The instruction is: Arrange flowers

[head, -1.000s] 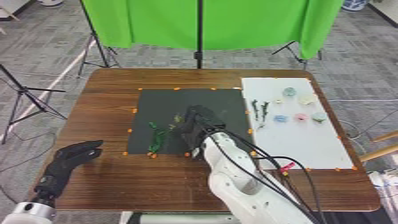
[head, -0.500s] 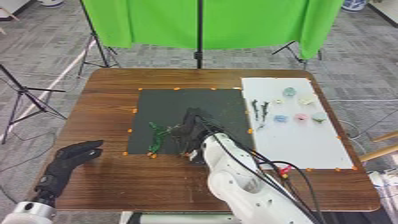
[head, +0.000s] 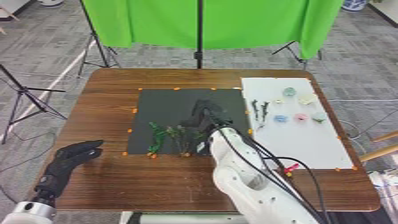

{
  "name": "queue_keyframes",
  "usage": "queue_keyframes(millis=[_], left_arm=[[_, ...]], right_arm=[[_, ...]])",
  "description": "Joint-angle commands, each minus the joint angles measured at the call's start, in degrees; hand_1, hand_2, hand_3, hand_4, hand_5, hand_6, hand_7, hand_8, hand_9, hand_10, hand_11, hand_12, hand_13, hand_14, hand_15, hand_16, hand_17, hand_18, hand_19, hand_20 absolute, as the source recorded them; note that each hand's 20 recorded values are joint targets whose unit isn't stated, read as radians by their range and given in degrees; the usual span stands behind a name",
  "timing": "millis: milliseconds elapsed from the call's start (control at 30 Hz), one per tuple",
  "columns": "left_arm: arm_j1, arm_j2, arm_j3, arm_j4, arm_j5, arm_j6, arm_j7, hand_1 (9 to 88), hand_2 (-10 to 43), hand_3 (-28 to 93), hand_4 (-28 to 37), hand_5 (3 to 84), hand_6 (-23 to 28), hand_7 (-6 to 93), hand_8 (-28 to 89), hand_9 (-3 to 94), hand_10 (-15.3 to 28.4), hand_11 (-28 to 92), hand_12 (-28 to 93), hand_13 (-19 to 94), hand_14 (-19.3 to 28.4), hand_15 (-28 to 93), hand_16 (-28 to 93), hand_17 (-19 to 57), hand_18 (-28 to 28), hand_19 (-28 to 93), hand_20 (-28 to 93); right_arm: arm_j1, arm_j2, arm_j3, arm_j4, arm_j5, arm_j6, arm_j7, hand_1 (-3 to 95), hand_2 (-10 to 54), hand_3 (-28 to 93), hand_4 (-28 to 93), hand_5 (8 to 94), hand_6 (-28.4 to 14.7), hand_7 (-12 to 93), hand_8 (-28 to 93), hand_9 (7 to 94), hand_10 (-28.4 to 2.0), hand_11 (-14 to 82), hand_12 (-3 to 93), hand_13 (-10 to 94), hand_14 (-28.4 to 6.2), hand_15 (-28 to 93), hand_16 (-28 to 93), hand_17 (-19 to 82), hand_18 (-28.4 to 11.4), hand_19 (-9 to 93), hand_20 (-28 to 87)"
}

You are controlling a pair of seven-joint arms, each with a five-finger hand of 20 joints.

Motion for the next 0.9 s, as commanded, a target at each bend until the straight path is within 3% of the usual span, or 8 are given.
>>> queue_keyframes(millis=[33, 300, 533, 900], left_arm=[[0.6, -0.75, 0.05, 0.30, 0.32, -0.31, -0.40, 28.2, -8.0, 66, -15.6, 50.4, 4.0, 15.1, -5, 47.9, 14.3, 21, 15, 37, 18.7, 20, 3, 5.8, 13.2, 5, 19], [1.1, -1.03, -0.22, -0.03, 0.45, 0.00, -0.09, 28.2, -8.1, 66, -15.3, 50.3, 4.0, 14.8, -5, 47.9, 14.3, 21, 15, 37, 18.7, 20, 3, 5.8, 13.2, 5, 19], [1.4, -1.06, -0.45, -0.28, 0.44, 0.25, -0.03, 28.2, -8.0, 66, -15.2, 50.3, 3.9, 14.9, -5, 47.8, 14.3, 21, 15, 37, 18.6, 20, 3, 5.8, 13.2, 5, 19], [1.2, -0.77, -0.44, -0.16, 0.35, -0.13, -0.46, 28.1, -8.0, 66, -15.3, 50.4, 4.1, 14.6, -5, 47.8, 14.3, 21, 15, 37, 18.7, 20, 4, 5.8, 13.2, 5, 19]], right_arm=[[4.4, 7.5, 2.8, -1.1, 0.4, 5.6, 3.8, 34.4, -9.2, 57, -8, 82.5, -3.8, 26, -7, 89.8, -14.0, 34.0, 26.8, 94, -2.7, 56, 28, 69, -11.8, 93, 45], [9.9, 13.2, 7.3, 2.5, 1.6, -0.1, 9.8, 32.7, -9.5, 60, -10, 76.5, -5.0, 19, -7, 84.1, -14.7, 28.5, 26.5, 93, -3.6, 51, 36, 65, -13.6, 93, 51], [12.2, 14.4, 8.4, 3.9, 4.3, -8.5, 13.4, 31.9, -9.5, 60, -11, 78.9, -5.5, 18, -6, 86.2, -14.4, 33.9, 29.0, 94, -3.0, 53, 36, 67, -13.0, 93, 53], [10.2, 14.1, 9.0, 4.3, 6.0, -13.4, 15.4, 32.3, -9.5, 59, -11, 80.6, -5.7, 17, -6, 87.6, -14.6, 34.7, 29.4, 94, -2.7, 55, 35, 69, -11.5, 93, 52]])
